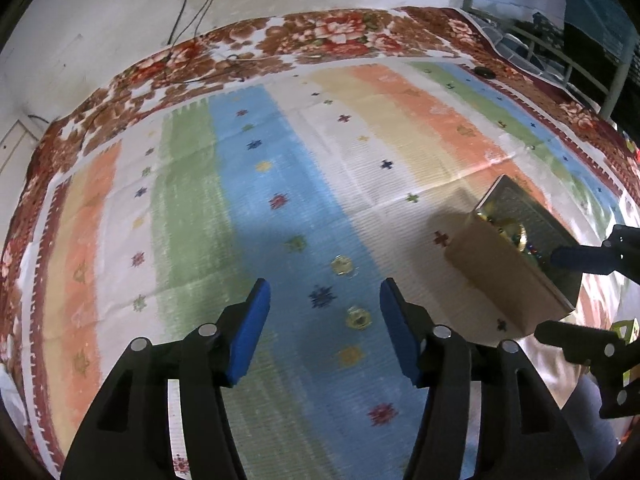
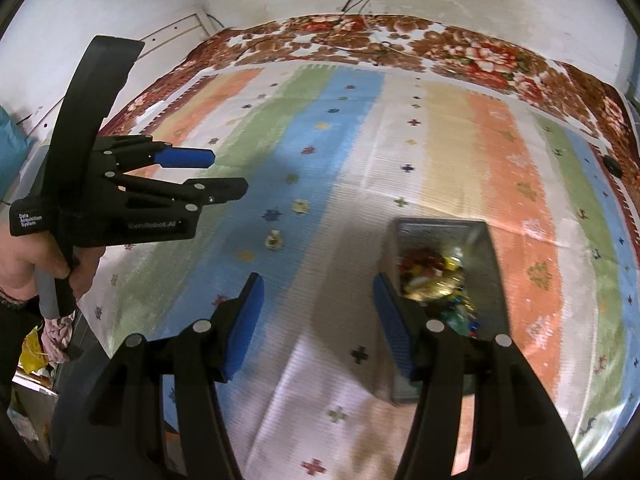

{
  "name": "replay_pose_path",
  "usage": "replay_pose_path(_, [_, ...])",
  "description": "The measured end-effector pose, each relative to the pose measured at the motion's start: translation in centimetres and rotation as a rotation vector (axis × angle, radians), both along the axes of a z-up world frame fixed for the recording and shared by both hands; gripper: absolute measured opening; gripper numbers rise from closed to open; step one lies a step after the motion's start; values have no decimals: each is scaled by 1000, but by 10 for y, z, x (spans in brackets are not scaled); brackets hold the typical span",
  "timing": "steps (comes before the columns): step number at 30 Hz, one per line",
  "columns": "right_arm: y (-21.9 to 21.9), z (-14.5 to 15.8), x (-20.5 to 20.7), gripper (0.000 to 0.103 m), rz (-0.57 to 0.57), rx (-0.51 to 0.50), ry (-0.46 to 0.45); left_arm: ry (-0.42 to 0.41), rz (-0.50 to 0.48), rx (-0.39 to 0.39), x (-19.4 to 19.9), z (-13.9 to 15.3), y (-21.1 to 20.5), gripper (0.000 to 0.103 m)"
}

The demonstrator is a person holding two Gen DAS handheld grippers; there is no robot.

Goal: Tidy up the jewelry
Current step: 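Move both grippers to the small gold rings on the sheet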

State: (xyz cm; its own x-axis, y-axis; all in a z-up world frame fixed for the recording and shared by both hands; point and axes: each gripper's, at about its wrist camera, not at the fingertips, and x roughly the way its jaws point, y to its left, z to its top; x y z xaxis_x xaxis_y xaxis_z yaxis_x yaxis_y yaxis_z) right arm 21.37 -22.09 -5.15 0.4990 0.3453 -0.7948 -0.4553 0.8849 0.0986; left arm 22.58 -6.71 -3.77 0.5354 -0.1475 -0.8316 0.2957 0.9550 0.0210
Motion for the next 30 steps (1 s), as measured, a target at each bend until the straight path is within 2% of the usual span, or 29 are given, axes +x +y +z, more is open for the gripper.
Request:
replay_pose_path(8, [37, -23, 7, 58, 55, -38, 31, 25, 14, -36, 9, -21, 20, 66])
replay_pose_path(13, [48, -39, 16, 59, 62, -24, 55, 31, -12, -38, 14, -30, 19, 71])
replay_pose_path(30, [81, -74, 42, 59, 120, 4, 100, 60, -84, -19, 35, -51, 19, 71])
